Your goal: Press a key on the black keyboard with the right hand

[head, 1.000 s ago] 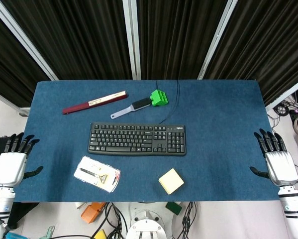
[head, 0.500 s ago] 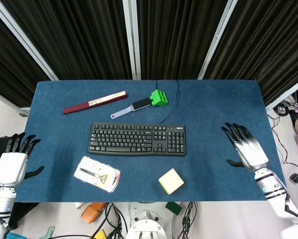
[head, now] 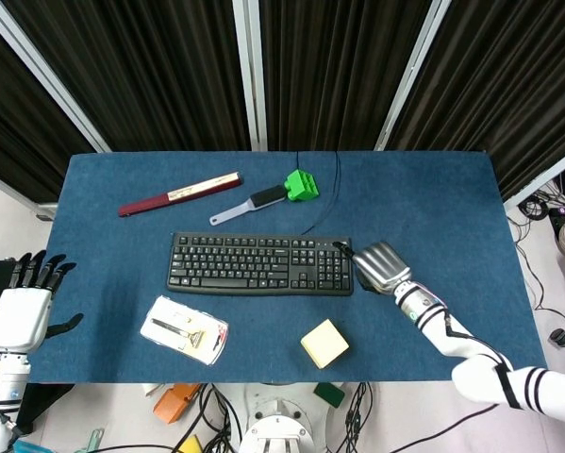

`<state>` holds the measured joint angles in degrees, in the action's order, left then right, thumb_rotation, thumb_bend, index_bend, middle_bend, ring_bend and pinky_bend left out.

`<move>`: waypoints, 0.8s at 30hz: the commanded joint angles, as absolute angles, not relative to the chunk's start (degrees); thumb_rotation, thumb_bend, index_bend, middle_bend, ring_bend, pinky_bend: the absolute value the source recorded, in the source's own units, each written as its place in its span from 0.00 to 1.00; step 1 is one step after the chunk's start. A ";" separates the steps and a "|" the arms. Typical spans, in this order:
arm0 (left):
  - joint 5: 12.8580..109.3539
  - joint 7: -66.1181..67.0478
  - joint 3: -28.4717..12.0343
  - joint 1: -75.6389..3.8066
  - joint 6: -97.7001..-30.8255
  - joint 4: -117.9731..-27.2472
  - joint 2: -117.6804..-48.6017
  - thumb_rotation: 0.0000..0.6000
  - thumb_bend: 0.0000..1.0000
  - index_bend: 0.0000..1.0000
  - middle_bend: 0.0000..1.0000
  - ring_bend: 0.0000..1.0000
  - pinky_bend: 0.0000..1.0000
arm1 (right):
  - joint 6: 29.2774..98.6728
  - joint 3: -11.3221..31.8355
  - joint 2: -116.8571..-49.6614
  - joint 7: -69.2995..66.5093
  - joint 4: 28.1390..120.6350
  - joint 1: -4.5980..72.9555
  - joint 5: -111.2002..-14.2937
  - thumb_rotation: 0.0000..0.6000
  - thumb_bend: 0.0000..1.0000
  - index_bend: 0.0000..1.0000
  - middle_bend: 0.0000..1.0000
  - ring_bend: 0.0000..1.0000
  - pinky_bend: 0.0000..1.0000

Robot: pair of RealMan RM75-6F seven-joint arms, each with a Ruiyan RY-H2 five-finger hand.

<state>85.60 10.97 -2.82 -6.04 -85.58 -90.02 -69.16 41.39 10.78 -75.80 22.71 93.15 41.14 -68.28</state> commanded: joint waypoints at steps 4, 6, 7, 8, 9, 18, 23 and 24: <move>85.20 11.00 -2.74 -5.98 -85.31 -89.69 -69.38 1.00 0.08 0.21 0.13 0.04 0.00 | 36.63 9.79 -82.64 29.28 87.15 47.81 -56.69 0.86 1.00 0.19 0.85 1.00 1.00; 85.14 11.00 -2.71 -5.99 -85.23 -89.62 -69.41 1.00 0.08 0.21 0.13 0.04 0.00 | 36.32 9.52 -83.84 30.13 86.21 49.40 -54.06 0.85 1.00 0.19 0.85 1.00 1.00; 85.12 10.99 -2.73 -6.00 -85.23 -89.58 -69.43 1.00 0.08 0.21 0.13 0.04 0.00 | 36.18 9.39 -84.21 30.39 85.94 50.05 -53.06 0.85 1.00 0.19 0.85 1.00 1.00; 85.09 10.95 -2.72 -6.01 -85.19 -89.51 -69.45 1.00 0.08 0.21 0.13 0.04 0.00 | 35.97 9.28 -84.57 30.59 85.74 50.87 -51.81 0.85 1.00 0.19 0.85 1.00 1.00; 85.04 10.94 -2.74 -6.02 -85.15 -89.46 -69.46 1.00 0.08 0.21 0.13 0.04 0.00 | 35.83 9.20 -84.82 30.71 85.61 51.48 -51.02 0.85 1.00 0.19 0.86 1.00 1.00; 84.72 10.84 -2.85 -6.21 -84.81 -89.06 -69.69 1.00 0.08 0.21 0.13 0.04 0.00 | 35.90 7.70 -86.72 31.75 84.52 56.48 -45.70 0.84 1.00 0.19 0.86 1.00 1.00; 84.42 10.73 -2.85 -6.11 -84.78 -88.86 -69.68 1.00 0.08 0.21 0.13 0.04 0.00 | 35.97 6.88 -87.79 31.16 83.49 58.22 -44.53 0.84 1.00 0.19 0.86 1.00 1.00; 84.38 10.71 -2.85 -6.10 -84.77 -88.84 -69.67 1.00 0.08 0.21 0.13 0.04 0.00 | 35.98 6.78 -87.98 30.97 83.27 58.45 -44.44 0.84 1.00 0.19 0.86 1.00 1.00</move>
<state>84.37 10.71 -2.85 -6.09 -84.77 -88.84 -69.67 35.96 6.90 -87.84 31.09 83.40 58.32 -44.56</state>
